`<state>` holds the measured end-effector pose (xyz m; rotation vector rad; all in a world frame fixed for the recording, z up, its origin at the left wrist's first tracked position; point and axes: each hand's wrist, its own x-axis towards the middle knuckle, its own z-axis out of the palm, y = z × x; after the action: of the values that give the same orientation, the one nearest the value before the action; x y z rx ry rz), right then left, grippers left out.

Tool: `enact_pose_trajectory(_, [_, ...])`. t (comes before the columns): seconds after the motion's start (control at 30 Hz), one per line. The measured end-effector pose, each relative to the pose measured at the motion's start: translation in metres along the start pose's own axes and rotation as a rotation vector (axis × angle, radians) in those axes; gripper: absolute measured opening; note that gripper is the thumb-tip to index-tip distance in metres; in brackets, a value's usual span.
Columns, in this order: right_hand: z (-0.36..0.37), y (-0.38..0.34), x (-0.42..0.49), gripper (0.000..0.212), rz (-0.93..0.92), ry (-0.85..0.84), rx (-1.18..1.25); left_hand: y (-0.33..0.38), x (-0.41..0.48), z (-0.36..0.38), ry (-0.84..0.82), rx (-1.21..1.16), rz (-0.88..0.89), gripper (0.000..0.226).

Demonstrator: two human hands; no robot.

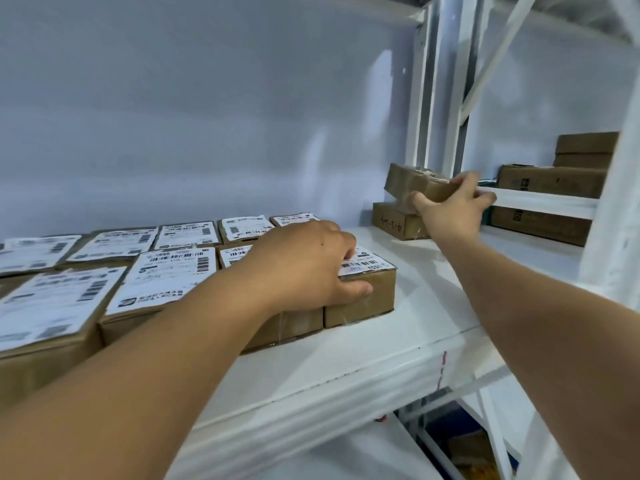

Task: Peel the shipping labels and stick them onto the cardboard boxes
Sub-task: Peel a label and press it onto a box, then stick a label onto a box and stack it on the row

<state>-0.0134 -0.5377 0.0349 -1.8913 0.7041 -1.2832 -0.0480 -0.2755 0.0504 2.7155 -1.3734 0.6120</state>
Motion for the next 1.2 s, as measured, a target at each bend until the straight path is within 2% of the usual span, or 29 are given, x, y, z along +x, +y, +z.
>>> enact_pose_trajectory(0.13, [-0.020, -0.014, -0.026, 0.059, 0.078, -0.029, 0.063, 0.003, 0.001, 0.003, 0.037, 0.220, 0.017, 0.044])
enact_pose_trajectory(0.27, [-0.040, -0.035, -0.055, 0.064, 0.068, -0.105, 0.096, 0.015, -0.006, 0.003, 0.090, 0.416, 0.033, 0.047])
enact_pose_trajectory(0.4, [-0.063, -0.054, -0.089, 0.058, 0.006, -0.143, 0.093, 0.023, -0.031, 0.013, 0.274, 0.527, 0.086, 0.055])
enact_pose_trajectory(0.5, [-0.084, -0.070, -0.117, 0.057, -0.032, -0.112, 0.132, 0.023, -0.056, 0.017, 0.370, 0.523, 0.178, 0.037])
enact_pose_trajectory(0.63, [-0.104, -0.089, -0.156, 0.057, -0.117, -0.080, 0.235, 0.019, -0.098, 0.006, 0.323, 0.571, 0.243, 0.016])
enact_pose_trajectory(0.7, [-0.109, -0.096, -0.177, 0.058, -0.143, -0.118, 0.237, 0.015, -0.117, -0.002, 0.261, 0.552, 0.167, 0.015])
enact_pose_trajectory(0.8, [-0.112, -0.105, -0.207, 0.059, -0.146, -0.169, 0.242, 0.012, -0.145, -0.012, 0.218, 0.434, -0.046, 0.014])
enact_pose_trajectory(0.9, [-0.114, -0.113, -0.235, 0.060, -0.143, -0.201, 0.265, 0.006, -0.172, -0.018, 0.206, 0.322, -0.187, 0.024])
enact_pose_trajectory(1.1, [-0.103, -0.137, -0.273, 0.063, -0.251, -0.283, 0.251, -0.009, -0.210, -0.041, 0.326, 0.034, -0.389, 0.035])
enact_pose_trajectory(1.2, [-0.089, -0.153, -0.288, 0.067, -0.316, -0.320, 0.237, -0.023, -0.223, -0.048, 0.326, -0.088, -0.506, 0.046])
